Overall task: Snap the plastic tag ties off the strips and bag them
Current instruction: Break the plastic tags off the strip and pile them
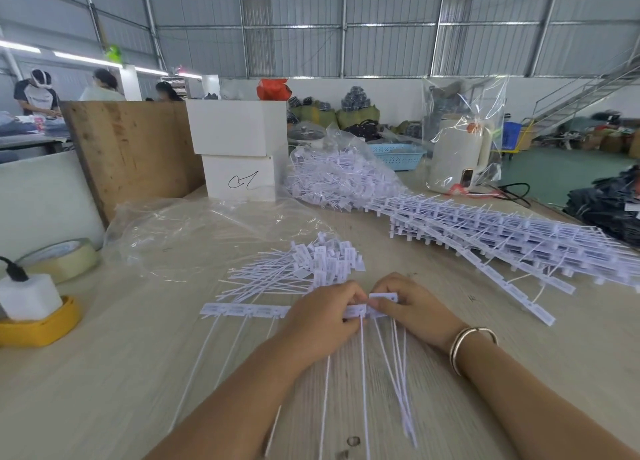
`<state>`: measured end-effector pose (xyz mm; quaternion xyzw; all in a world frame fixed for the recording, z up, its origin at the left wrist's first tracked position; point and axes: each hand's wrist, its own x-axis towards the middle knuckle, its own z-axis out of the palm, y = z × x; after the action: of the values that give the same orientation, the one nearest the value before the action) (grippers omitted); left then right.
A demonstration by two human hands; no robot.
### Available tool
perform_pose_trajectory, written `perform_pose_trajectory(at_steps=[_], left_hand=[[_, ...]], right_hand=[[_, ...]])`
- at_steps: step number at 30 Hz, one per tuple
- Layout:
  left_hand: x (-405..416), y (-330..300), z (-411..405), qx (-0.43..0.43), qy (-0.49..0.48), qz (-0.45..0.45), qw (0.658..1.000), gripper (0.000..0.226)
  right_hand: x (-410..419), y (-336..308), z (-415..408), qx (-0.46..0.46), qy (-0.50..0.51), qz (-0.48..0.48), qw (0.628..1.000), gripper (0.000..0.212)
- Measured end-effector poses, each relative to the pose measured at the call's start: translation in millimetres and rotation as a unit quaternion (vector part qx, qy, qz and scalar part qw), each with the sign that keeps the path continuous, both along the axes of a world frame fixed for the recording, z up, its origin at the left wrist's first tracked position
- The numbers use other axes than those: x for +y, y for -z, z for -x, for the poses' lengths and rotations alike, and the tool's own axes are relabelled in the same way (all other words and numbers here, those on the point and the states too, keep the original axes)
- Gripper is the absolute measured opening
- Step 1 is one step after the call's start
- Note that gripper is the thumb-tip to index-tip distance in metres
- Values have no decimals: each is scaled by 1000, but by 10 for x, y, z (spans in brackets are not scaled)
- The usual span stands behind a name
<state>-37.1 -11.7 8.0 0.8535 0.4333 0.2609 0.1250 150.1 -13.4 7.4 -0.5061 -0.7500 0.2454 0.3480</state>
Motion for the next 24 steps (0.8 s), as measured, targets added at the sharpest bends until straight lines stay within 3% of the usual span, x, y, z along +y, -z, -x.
perform_pose_trajectory(at_steps=[3,6,11,13,16,20,24], left_hand=[[3,-9,-12,-1,-17,-16,1000,17],[-17,-25,-22,11,-18,-13,1000,17],[-27,-28,-21,-6,-10,-14,1000,22],[-27,-27,-34,-14,0,-43,999,22],[-27,-7,-51,-30,23,-76,996,22],[-41,-13,-72,-69,24,-95,993,15],[-86,-41,-95,-25,35,-93,995,19]], right_hand=[[-1,17,17,-14,16,-6,1000,5],[-1,33,40,-46,14,-5,999,20],[-63,-45,64,-28,19,-65,997,13],[-110,-69,73,1,-9,-48,999,11],[-136,-68,72,15,-12,-11,1000,27],[-102,-50,52,-7,-13,20,1000,20],[-104,-84,26,38,-36,45,998,15]])
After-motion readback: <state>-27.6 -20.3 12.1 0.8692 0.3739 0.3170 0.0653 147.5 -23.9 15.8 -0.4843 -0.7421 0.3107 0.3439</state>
